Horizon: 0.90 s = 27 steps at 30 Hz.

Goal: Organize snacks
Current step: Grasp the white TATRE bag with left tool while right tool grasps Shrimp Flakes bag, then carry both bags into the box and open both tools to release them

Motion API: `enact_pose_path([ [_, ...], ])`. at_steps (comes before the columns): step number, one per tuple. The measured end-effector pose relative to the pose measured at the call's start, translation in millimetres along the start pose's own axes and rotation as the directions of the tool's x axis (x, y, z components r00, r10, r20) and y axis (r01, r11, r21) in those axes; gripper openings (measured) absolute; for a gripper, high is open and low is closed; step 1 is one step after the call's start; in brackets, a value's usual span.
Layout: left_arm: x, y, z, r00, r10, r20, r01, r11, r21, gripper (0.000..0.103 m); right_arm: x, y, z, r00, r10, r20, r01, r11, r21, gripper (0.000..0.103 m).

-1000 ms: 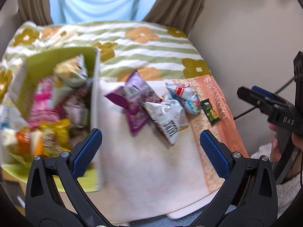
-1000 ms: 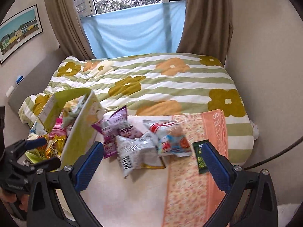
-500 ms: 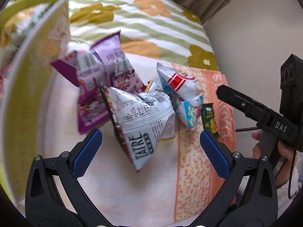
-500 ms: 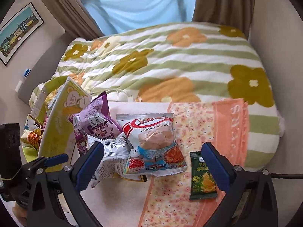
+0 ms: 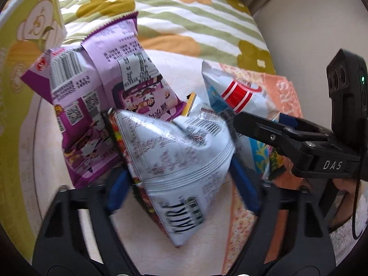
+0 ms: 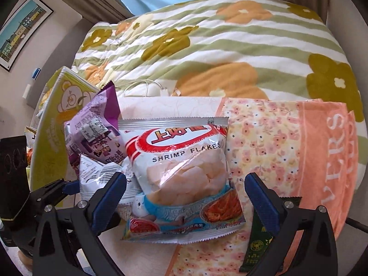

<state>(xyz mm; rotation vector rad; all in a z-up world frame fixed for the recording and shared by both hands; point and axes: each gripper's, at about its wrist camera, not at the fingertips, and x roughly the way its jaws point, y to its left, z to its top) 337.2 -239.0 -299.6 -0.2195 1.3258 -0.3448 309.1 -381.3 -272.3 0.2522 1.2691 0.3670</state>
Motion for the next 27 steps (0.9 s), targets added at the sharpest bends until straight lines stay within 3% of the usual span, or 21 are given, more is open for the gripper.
enact_pose_path([
  [7, -0.9, 2.1, -0.3, 1.000, -0.020, -0.001, 0.020, 1.000, 0.008, 0.062, 7.4, 0.2, 1.9, 1.000, 0.005, -0.004, -0.005, 1.000, -0.005, 0.102],
  [13, -5.7, 2.9, -6.0, 1.000, -0.004, -0.002, 0.004, 1.000, 0.020, 0.061, 9.0, -3.9, 1.9, 1.000, 0.002, -0.011, -0.002, 1.000, -0.003, 0.102],
  [20, -14.6, -0.6, -13.5, 1.000, 0.005, 0.009, -0.005, 0.999, 0.034, 0.060, 5.1, 0.8, -5.6, 1.000, 0.002, -0.009, -0.003, 1.000, -0.030, 0.073],
  [27, -35.7, -9.2, -24.2, 0.999, -0.005, 0.047, 0.002, 0.999, 0.051, 0.059, -21.6, 9.1, -13.1, 0.998, -0.005, 0.057, 0.006, 1.000, -0.027, 0.067],
])
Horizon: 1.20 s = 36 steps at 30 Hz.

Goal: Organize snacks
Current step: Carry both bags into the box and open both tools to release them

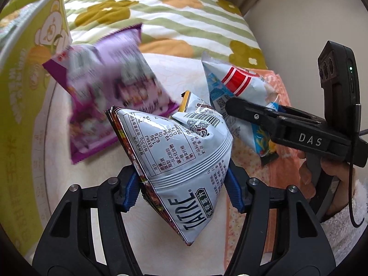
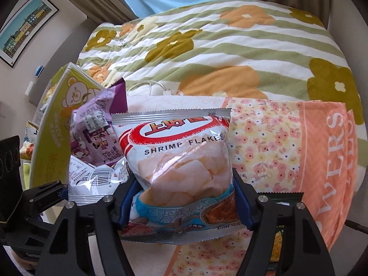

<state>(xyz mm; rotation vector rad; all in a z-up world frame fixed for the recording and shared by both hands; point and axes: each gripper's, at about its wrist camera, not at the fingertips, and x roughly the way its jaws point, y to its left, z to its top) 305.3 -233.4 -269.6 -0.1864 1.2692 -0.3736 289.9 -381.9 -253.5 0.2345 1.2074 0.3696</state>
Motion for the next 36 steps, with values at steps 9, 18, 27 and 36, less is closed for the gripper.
enact_pose_path([
  [9, -68.4, -1.6, -18.7, 0.992, 0.001, 0.126, 0.000, 1.000, -0.003, 0.059, -48.4, 31.9, -3.9, 0.996, -0.048, 0.077, 0.052, 0.997, -0.051, 0.067],
  [18, -171.3, 45.7, -12.9, 0.945, 0.099, 0.312, -0.084, 0.995, -0.060, 0.059, -84.7, 101.1, 14.3, 0.986, -0.003, 0.164, 0.026, 0.991, -0.132, 0.067],
  [27, -244.2, 144.0, 18.6, 0.907, 0.181, 0.381, -0.155, 0.983, -0.098, 0.059, -75.2, 196.6, 42.9, 0.973, 0.050, 0.224, -0.007, 0.982, -0.187, 0.067],
  [36, -252.6, 245.8, 75.9, 0.937, 0.160, 0.311, -0.151, 0.987, -0.054, 0.059, -19.7, 273.9, 62.6, 0.980, 0.038, 0.197, -0.015, 0.993, -0.119, 0.067],
])
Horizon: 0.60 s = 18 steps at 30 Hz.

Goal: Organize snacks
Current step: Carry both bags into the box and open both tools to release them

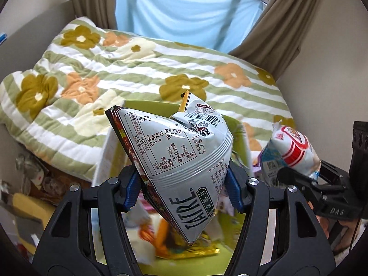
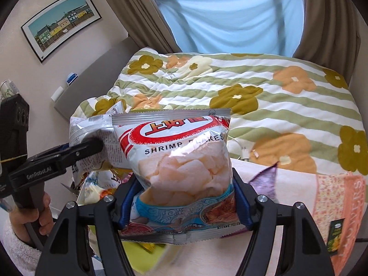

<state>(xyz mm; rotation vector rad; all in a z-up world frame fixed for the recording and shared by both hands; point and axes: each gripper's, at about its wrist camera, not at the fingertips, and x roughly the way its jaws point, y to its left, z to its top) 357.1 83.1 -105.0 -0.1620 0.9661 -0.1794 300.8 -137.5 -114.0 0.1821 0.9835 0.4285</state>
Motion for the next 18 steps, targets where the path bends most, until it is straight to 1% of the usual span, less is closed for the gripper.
enact_pose_path([
  [4, 27.2, 27.5, 21.0, 0.998, -0.026, -0.049, 0.028, 0.999, 0.039, 0.059, 22.6, 19.8, 2.2, 0.999, -0.029, -0.017, 0.030, 0.999, 0.043, 0.067],
  [8, 53.3, 37.7, 29.7, 0.992, -0.043, -0.115, 0.053, 0.995, 0.080, 0.059, 37.9, 36.2, 1.3, 0.995, -0.094, -0.029, 0.095, 0.993, 0.067, 0.067],
  [9, 60.7, 41.1, 31.1, 0.990, -0.042, -0.133, 0.054, 0.995, 0.084, 0.062, 41.0, 39.6, 0.3, 0.994, -0.101, -0.033, 0.103, 0.992, 0.077, 0.067],
  [11, 71.8, 44.5, 30.4, 0.987, -0.034, -0.159, 0.049, 0.995, 0.091, 0.071, 46.3, 42.4, -3.0, 0.992, -0.114, -0.045, 0.118, 0.988, 0.095, 0.067],
  [12, 76.1, 45.8, 29.6, 0.985, -0.031, -0.167, 0.047, 0.994, 0.095, 0.086, 47.6, 43.0, -4.6, 0.992, -0.120, -0.051, 0.124, 0.987, 0.100, 0.067],
  [13, 79.0, 47.3, 28.4, 0.985, -0.027, -0.171, 0.044, 0.994, 0.098, 0.096, 50.3, 43.6, -6.8, 0.990, -0.127, -0.062, 0.133, 0.986, 0.104, 0.067],
  [14, 79.3, 48.8, 26.8, 0.986, -0.024, -0.167, 0.041, 0.994, 0.101, 0.098, 52.4, 44.8, -8.5, 0.989, -0.131, -0.069, 0.138, 0.985, 0.108, 0.067],
  [18, 72.4, 52.4, 19.5, 0.987, 0.002, -0.158, 0.015, 0.994, 0.108, 0.098, 54.3, 47.7, -18.2, 0.986, -0.140, -0.092, 0.149, 0.983, 0.107, 0.067],
])
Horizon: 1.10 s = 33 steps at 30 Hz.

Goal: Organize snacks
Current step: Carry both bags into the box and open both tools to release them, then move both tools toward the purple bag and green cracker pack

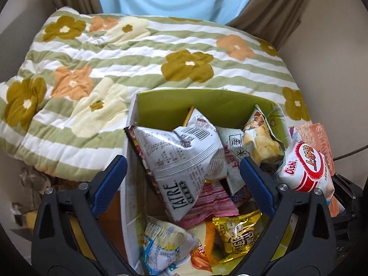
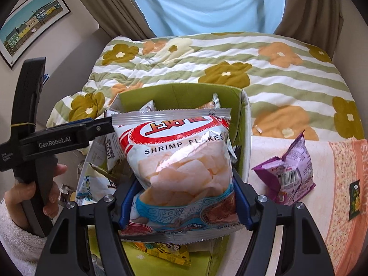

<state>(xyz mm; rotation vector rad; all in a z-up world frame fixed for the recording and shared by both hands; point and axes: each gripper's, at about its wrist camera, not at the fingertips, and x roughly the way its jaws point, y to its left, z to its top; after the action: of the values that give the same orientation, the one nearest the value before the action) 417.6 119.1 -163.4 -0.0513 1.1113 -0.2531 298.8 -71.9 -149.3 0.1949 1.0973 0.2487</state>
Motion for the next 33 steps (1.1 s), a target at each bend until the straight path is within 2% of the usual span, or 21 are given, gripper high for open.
enact_pose_path([
  [7, -31.2, 1.8, -14.5, 0.997, 0.055, 0.052, -0.054, 0.998, -0.029, 0.098, 3.4, 12.4, -14.5, 0.999, -0.003, -0.032, 0.001, 0.996, -0.086, 0.067],
  [12, -46.5, 7.1, -21.6, 0.993, 0.087, 0.081, -0.082, 0.995, -0.061, 0.098, 7.8, 27.5, -16.1, 0.998, 0.053, -0.037, -0.058, 0.990, -0.131, 0.069],
  [13, -49.6, 8.7, -23.9, 0.992, 0.088, 0.087, -0.082, 0.994, -0.071, 0.098, 9.6, 31.7, -16.4, 0.998, 0.054, -0.039, -0.059, 0.988, -0.141, 0.071],
  [16, -57.5, 13.7, -33.6, 0.991, 0.094, 0.095, -0.086, 0.992, -0.093, 0.098, 11.9, 44.2, -20.3, 0.999, 0.032, -0.020, -0.036, 0.982, -0.187, 0.089],
  [18, -58.6, 16.0, -39.5, 0.991, 0.099, 0.092, -0.089, 0.991, -0.102, 0.098, 11.1, 48.2, -24.2, 0.999, 0.037, -0.013, -0.039, 0.979, -0.200, 0.090],
  [25, -63.7, 16.0, -60.3, 0.994, 0.075, 0.083, -0.065, 0.991, -0.121, 0.098, -0.7, 47.8, -37.1, 0.999, 0.033, 0.005, -0.032, 0.981, -0.192, 0.090],
  [33, -74.6, -5.5, -55.3, 0.993, 0.006, 0.121, 0.003, 0.997, -0.073, 0.098, -29.5, 43.6, -45.2, 0.997, -0.015, 0.074, 0.025, 0.989, -0.145, 0.090],
])
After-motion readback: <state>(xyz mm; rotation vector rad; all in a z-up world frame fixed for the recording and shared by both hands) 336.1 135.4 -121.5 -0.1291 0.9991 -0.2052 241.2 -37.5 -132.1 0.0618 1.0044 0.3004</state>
